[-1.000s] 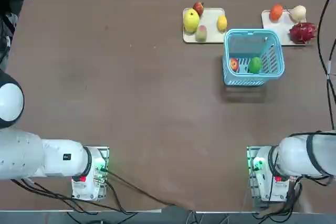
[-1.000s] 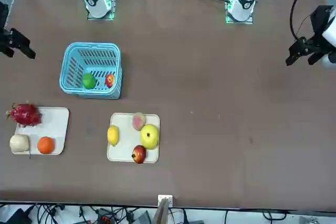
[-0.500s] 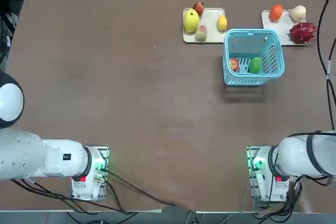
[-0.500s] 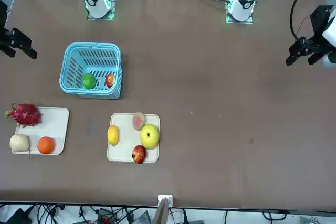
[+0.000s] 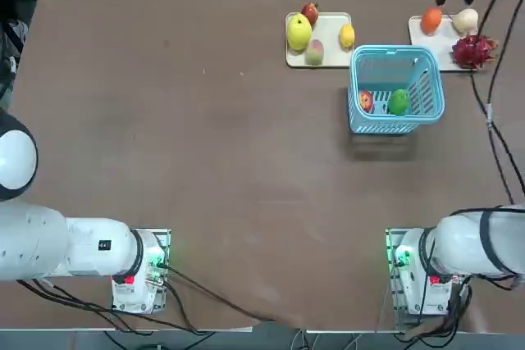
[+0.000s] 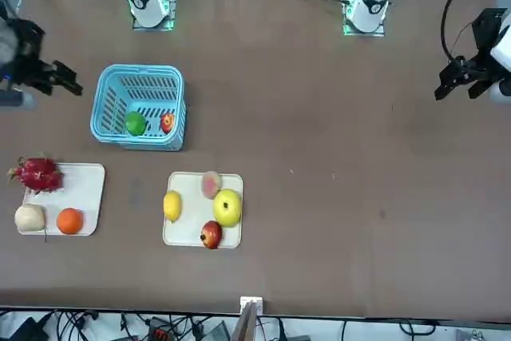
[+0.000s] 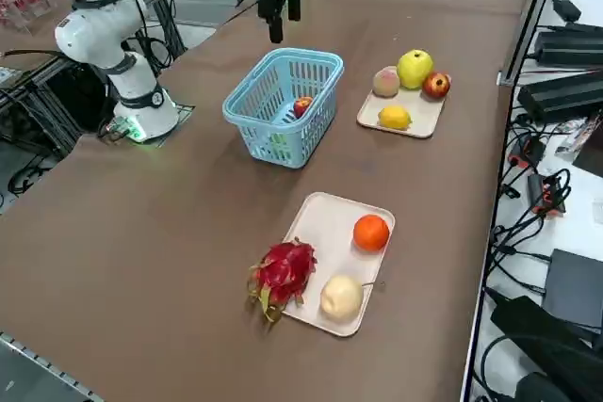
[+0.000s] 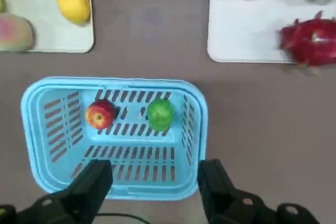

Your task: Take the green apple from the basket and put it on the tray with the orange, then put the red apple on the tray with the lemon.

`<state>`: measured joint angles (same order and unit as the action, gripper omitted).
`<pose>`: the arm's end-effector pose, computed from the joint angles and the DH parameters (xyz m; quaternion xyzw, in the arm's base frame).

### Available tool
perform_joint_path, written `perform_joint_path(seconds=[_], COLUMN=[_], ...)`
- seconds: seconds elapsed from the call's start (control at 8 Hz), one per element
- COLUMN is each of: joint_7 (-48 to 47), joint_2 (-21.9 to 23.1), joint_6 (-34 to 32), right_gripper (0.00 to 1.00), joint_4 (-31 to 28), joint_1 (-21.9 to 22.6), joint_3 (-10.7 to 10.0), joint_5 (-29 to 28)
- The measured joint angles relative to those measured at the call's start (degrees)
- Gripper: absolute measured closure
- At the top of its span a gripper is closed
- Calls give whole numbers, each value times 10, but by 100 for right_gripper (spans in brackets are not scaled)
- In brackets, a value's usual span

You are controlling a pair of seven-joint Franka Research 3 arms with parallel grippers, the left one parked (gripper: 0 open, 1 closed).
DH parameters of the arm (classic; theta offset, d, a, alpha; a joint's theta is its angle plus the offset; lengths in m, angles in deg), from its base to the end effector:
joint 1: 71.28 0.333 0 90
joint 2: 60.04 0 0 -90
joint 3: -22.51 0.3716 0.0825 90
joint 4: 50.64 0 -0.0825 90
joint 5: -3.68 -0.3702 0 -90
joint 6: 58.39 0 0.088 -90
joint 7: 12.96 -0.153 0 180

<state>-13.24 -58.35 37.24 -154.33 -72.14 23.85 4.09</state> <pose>0.5212 0.0035 0.5488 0.9984 0.0023 -0.0555 0.0042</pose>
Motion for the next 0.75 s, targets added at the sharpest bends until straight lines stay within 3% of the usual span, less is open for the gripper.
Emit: perform_joint_path(seconds=[0.38, 0.75], joint_7=[0, 0], joint_2=[85, 115], joint_6=[135, 248], right_gripper=[0, 0], joint_4=[-192, -318], joint_1=[9, 10], joint_3=[8, 13], joint_5=[0, 25])
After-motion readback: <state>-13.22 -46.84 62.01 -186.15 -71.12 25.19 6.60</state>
